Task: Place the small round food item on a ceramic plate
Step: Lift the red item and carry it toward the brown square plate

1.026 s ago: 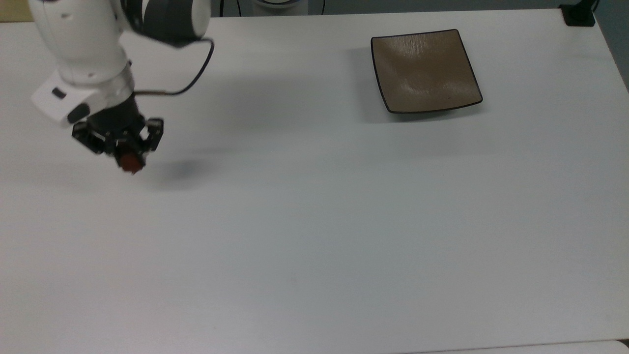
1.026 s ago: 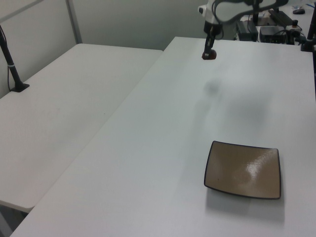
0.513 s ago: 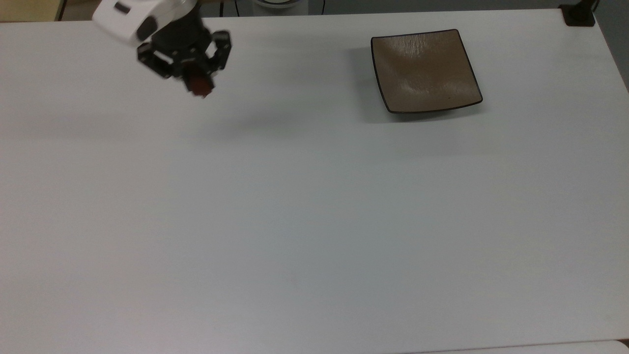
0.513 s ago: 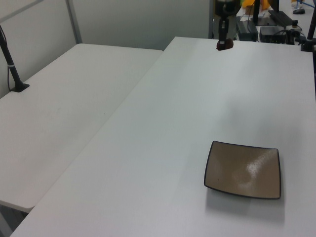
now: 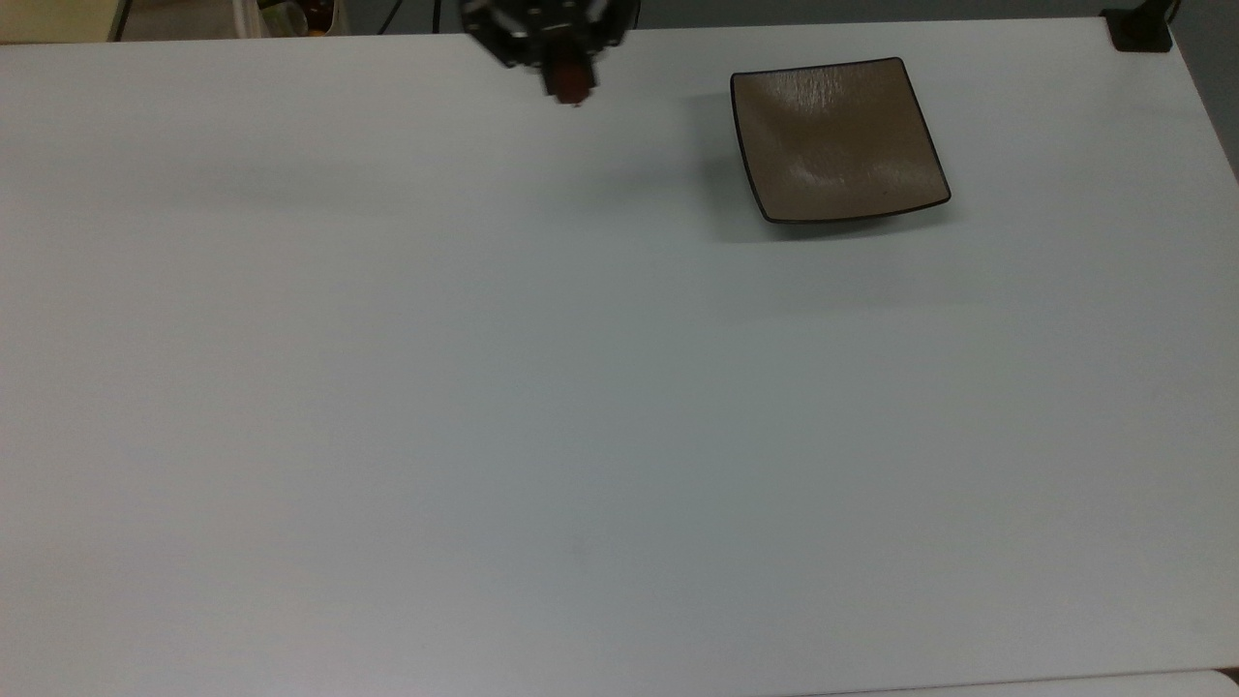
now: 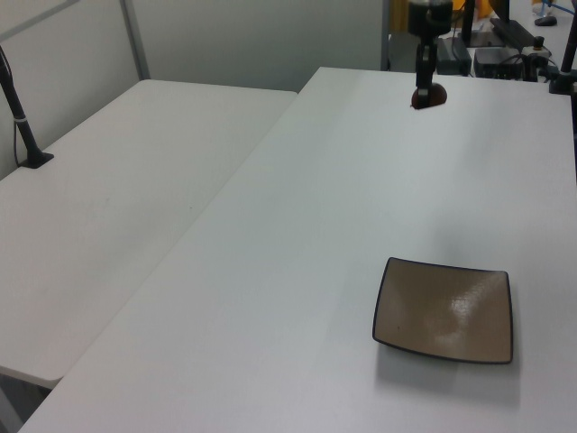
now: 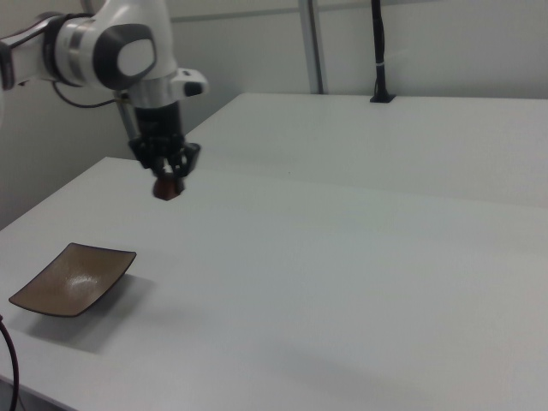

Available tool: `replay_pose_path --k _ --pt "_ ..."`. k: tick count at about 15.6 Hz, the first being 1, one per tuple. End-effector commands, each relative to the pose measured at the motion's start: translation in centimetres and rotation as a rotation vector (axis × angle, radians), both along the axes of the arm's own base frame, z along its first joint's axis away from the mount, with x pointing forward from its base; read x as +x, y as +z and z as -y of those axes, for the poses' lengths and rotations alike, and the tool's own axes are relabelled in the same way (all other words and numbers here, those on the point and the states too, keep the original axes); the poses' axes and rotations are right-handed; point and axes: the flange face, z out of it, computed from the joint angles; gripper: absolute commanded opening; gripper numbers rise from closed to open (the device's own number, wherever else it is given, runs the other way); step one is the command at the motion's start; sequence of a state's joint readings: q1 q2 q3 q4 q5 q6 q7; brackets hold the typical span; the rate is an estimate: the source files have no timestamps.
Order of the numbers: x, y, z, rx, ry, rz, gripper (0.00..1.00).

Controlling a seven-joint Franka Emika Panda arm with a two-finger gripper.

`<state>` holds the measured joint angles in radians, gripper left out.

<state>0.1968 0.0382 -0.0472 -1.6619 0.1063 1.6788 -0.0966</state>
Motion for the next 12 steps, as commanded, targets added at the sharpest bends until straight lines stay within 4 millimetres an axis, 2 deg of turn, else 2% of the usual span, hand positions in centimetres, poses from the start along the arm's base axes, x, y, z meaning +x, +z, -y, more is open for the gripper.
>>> replay_pose_path --k 1,8,12 --pt "-2.9 -2.5 -6.1 -0.009 -0.016 -0.067 0.34" --pt "-7.6 -8.5 -16.3 -0.037 0.023 -0.185 0.34" --pt "-10.3 -12.5 -21.4 -0.040 0.001 -0.151 0.34"
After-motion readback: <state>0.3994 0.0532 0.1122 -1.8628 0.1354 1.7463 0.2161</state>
